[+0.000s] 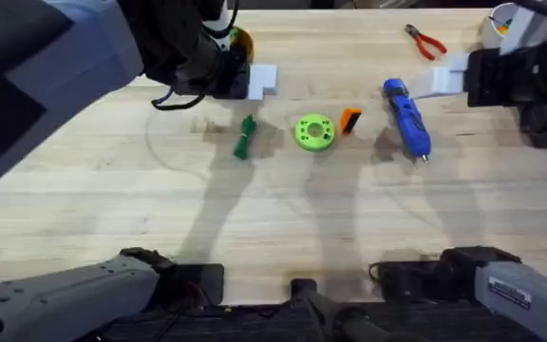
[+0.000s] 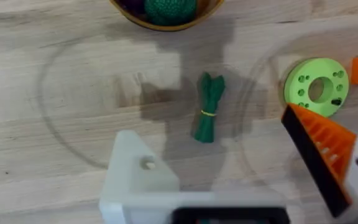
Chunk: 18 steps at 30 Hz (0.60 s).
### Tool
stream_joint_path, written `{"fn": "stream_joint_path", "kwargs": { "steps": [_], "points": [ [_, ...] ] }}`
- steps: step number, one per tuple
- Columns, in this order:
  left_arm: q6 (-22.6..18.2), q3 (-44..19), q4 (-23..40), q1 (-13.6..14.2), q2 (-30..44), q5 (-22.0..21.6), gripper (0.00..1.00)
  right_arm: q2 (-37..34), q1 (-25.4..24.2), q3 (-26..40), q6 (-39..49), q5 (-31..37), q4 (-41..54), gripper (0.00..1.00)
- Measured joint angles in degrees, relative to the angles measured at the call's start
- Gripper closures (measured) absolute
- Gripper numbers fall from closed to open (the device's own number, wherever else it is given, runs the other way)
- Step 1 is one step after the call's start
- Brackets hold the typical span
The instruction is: Pick up the gripper from the table and insert it into the empty holder that is missing its gripper. Then pick up a screw, insert it into the mounting hole, and use the screwdriver to tighten it. Finally, clean up the table by picking up the vegetable and placing it into the bucket.
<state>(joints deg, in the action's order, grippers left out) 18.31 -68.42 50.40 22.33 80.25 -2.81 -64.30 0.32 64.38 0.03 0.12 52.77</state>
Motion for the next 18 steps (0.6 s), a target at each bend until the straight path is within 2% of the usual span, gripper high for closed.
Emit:
{"fn": "stream_joint_path", "kwargs": {
  "steps": [5,13,18],
  "points": [
    [-0.6,0.0,-0.1,0.0,0.0,0.0,0.016,0.0,0.0,0.0,0.0,0.0,0.0,0.01],
    [-12.0,0.0,-3.0,0.0,0.0,0.0,0.015,0.0,0.0,0.0,0.0,0.0,0.0,0.009],
    [-16.6,0.0,-2.8,0.0,0.0,-0.3,0.015,0.0,0.0,0.0,0.0,0.0,0.0,0.01]
  ]
}}
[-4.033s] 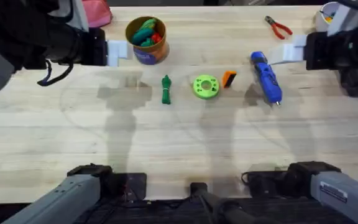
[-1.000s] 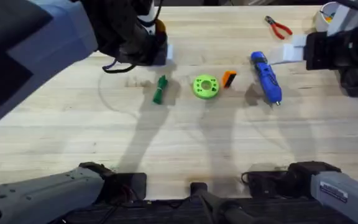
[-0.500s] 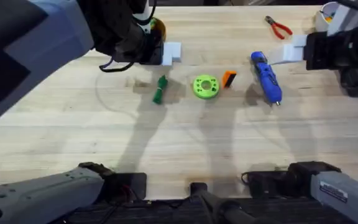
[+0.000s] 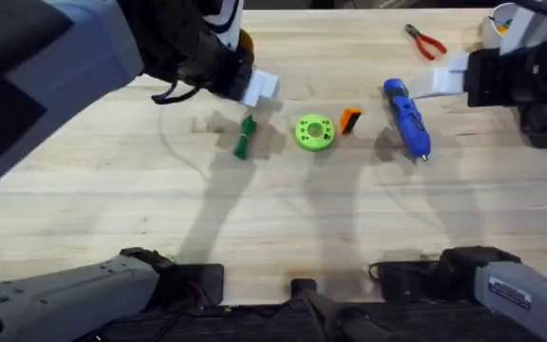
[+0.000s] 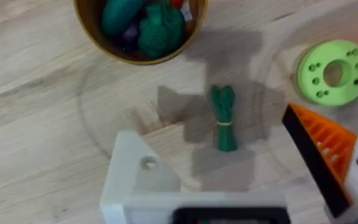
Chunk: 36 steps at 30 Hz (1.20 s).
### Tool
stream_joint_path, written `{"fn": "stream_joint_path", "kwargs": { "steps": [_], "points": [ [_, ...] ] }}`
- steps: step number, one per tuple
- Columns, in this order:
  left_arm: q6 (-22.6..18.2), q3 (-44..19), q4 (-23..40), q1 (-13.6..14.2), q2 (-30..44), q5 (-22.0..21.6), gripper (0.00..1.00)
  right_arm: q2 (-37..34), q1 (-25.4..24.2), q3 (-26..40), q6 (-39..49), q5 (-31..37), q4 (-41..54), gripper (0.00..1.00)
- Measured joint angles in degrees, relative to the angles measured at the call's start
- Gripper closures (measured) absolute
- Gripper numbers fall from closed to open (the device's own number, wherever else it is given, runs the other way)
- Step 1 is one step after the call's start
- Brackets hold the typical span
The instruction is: Pick up the gripper from the table and insert it into the empty holder that is missing its gripper. Then pick up a screw, insert it into the mounting hole, and use the screwdriver to tighten it. Finally, clean up the table by picking up the vegetable and placing it into the bucket.
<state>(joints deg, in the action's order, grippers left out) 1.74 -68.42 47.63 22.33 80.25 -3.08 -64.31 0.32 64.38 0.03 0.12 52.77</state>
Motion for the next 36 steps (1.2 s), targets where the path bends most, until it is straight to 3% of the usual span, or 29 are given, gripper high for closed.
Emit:
{"fn": "stream_joint_path", "kwargs": {
  "steps": [3,12,20,27,36],
  "points": [
    [-1.7,0.0,-0.7,0.0,0.0,-0.5,0.015,0.0,0.0,0.0,0.0,0.0,0.0,0.009],
    [-3.3,0.0,-11.9,-0.1,0.0,-1.0,0.014,0.0,0.0,0.0,0.0,0.0,0.0,0.009],
    [-3.3,0.0,-12.3,-0.1,-0.9,0.9,0.015,0.0,0.0,0.0,0.0,0.0,0.0,0.009],
    [-3.5,0.6,-12.8,-0.4,-8.9,3.6,0.015,0.0,0.0,0.0,0.0,0.0,0.0,0.009],
    [-3.5,12.2,-21.8,-6.5,-20.5,9.9,0.015,0.0,0.0,0.0,0.0,0.0,0.0,0.009]
  ]
}}
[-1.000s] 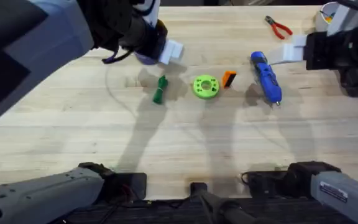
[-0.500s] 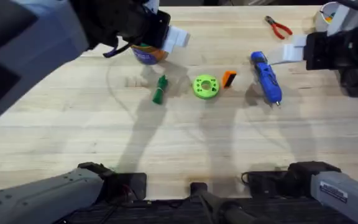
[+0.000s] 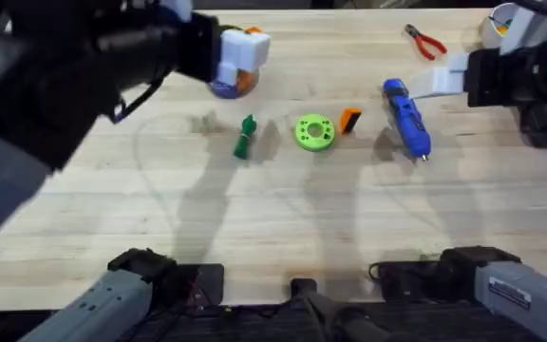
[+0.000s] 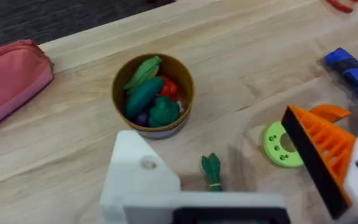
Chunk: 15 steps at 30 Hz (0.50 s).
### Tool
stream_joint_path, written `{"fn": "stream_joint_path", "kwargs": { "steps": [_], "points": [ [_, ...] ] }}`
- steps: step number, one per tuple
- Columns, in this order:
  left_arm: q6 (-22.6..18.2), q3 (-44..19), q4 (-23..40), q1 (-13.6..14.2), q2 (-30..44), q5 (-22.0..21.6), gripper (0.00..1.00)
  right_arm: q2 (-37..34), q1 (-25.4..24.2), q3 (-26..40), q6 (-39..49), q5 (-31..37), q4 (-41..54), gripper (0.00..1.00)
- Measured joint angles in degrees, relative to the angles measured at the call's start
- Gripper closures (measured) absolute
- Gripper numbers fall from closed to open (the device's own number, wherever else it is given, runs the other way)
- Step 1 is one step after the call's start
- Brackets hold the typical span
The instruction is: Pick up the gripper from the table and insert it into the empty holder that is missing its gripper. Then pick up a screw, insert it into the mounting hole, and use the screwdriver to tighten it. Finally, clean up the table by picking up the vegetable and placing it into the bucket.
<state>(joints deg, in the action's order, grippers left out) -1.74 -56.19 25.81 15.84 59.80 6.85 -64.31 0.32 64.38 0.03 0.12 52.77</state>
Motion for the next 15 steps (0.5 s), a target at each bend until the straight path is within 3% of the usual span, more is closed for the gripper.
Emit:
{"fn": "stream_joint_path", "kwargs": {
  "steps": [5,15],
  "points": [
    [0.0,9.7,-7.5,-5.9,-6.9,5.9,0.016,0.0,0.0,0.0,0.0,0.0,0.0,0.009],
    [0.0,26.8,-15.1,-15.2,-25.6,15.4,0.015,0.0,0.0,0.0,0.0,0.0,0.0,0.009]
  ]
}}
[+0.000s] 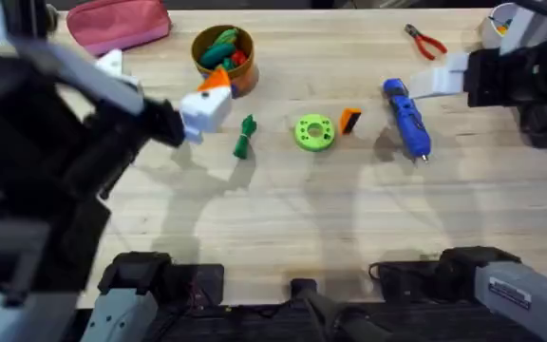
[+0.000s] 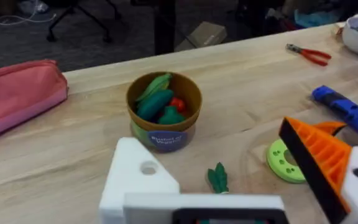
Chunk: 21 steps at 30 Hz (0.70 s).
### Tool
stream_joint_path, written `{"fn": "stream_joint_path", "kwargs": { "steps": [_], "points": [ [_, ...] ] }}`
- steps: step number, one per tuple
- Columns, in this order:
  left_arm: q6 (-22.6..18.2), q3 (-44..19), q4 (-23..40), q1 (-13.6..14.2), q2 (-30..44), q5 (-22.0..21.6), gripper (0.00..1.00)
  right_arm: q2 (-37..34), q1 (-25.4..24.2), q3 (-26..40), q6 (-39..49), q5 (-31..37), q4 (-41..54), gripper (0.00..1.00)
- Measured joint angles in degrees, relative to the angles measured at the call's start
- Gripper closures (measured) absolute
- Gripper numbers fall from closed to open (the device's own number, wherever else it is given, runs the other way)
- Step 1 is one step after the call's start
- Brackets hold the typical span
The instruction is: Pick up the gripper from the table and insert it into the empty holder that is missing its gripper. Then pick up a screw, insert it into the mounting hole, and use the screwdriver to tighten it. Finally, clean up the table by picking up the vegetable and placing it into the bucket.
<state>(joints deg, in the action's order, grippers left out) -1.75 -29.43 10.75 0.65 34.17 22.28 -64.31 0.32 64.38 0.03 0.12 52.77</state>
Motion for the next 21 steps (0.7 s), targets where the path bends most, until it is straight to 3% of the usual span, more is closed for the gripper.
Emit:
{"fn": "stream_joint_path", "kwargs": {
  "steps": [10,16,21],
  "points": [
    [0.4,21.9,-17.7,-0.7,-16.0,4.9,0.015,0.0,0.0,0.0,0.0,0.0,0.0,0.009],
    [2.5,28.6,-18.3,-1.0,-24.9,5.6,0.015,0.0,0.0,0.0,0.0,0.0,0.0,0.01],
    [4.4,29.1,-16.5,-2.9,-30.3,8.2,0.015,0.0,0.0,0.0,0.0,0.0,0.0,0.009]
  ]
}}
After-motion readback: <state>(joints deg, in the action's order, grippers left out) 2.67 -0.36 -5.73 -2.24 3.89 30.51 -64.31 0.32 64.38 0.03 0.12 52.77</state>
